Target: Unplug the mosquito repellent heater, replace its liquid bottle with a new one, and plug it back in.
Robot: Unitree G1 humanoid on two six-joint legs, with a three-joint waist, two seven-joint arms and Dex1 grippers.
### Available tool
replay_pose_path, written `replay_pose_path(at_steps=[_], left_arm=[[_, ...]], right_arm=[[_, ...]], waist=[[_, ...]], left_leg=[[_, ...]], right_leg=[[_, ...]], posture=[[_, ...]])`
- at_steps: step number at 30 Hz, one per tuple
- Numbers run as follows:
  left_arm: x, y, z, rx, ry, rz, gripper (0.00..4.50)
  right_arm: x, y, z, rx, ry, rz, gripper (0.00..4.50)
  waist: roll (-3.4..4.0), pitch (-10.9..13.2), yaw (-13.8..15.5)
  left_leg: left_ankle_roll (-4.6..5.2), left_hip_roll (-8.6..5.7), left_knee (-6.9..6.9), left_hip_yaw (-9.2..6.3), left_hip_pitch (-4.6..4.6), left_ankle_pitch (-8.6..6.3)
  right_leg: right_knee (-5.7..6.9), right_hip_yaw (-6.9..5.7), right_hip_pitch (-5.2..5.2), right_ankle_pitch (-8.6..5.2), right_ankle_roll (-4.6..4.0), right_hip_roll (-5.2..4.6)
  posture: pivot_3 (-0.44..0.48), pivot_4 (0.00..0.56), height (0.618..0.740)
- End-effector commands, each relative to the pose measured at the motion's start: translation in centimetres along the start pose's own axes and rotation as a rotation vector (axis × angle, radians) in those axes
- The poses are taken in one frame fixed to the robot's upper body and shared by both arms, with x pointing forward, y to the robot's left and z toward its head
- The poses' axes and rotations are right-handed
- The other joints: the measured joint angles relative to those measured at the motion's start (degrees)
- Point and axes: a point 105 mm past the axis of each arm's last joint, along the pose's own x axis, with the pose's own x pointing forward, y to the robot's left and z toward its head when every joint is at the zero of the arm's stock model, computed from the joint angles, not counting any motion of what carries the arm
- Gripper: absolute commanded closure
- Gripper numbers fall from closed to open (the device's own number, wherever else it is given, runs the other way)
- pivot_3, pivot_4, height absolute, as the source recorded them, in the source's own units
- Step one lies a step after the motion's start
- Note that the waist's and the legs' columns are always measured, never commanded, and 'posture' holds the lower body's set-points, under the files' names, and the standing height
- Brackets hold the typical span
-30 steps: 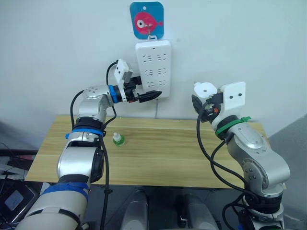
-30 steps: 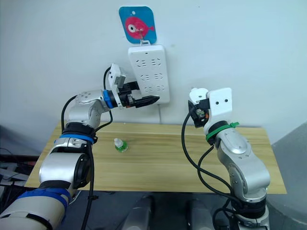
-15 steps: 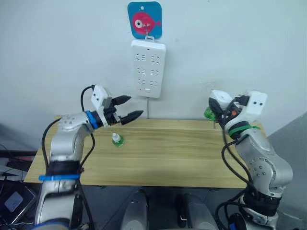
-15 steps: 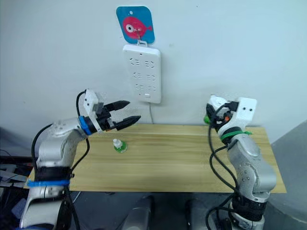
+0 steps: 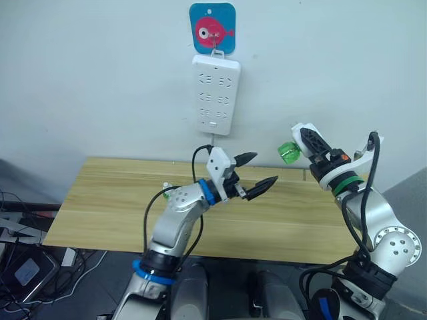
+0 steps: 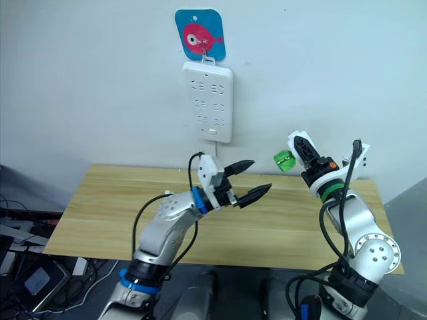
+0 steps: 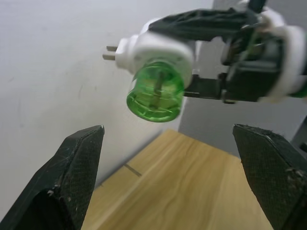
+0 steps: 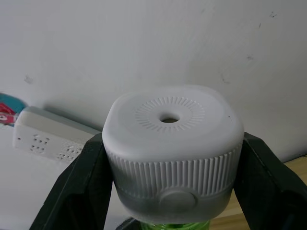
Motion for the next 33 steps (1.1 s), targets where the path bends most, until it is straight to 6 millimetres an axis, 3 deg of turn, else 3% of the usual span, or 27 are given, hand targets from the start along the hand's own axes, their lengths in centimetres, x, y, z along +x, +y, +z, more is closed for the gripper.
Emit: replay_pose_path(at_steps=[1,25,28,33], left_arm=[[1.2,-0.2,0.9,0.043,-0.062,-0.004,0.03],[2.9,-0.8,1.1,0.017,-0.124,-0.039,0.03],[2.8,-0.7,1.2,0.014,-0.128,-0.040,0.60],[2.6,-0.8,0.9,0.010,-0.117,-0.046,2.12]], right_arm=[[-0.6,1.9,-0.2,0.004,-0.008,0.063,1.47],[-1.2,3.0,-1.1,0.055,0.011,0.091,1.47],[-1.3,2.8,-1.0,0.052,0.010,0.085,1.47],[-1.2,3.0,-1.0,0.061,0.003,0.088,1.47]], waist=[[0.01,0.00,-0.12],[0.01,-0.01,-1.44],[0.01,-0.01,-1.43],[0.01,-0.01,-1.43]], left_leg=[[0.00,0.00,-0.07,0.02,0.02,0.00],[0.00,0.01,-0.15,0.01,0.05,0.01],[0.00,0.01,-0.15,0.01,0.05,0.01],[0.00,0.01,-0.15,0.01,0.05,0.01]], right_leg=[[-0.01,0.02,-0.01,0.00,-0.01,0.00],[-0.05,0.00,-0.02,-0.06,0.08,0.05],[-0.05,0.00,-0.02,-0.07,0.09,0.06],[-0.06,0.00,-0.02,-0.07,0.09,0.06]], posture=[[0.222,0.228,0.740],[0.180,0.220,0.740],[0.181,0.220,0.740],[0.180,0.220,0.740]])
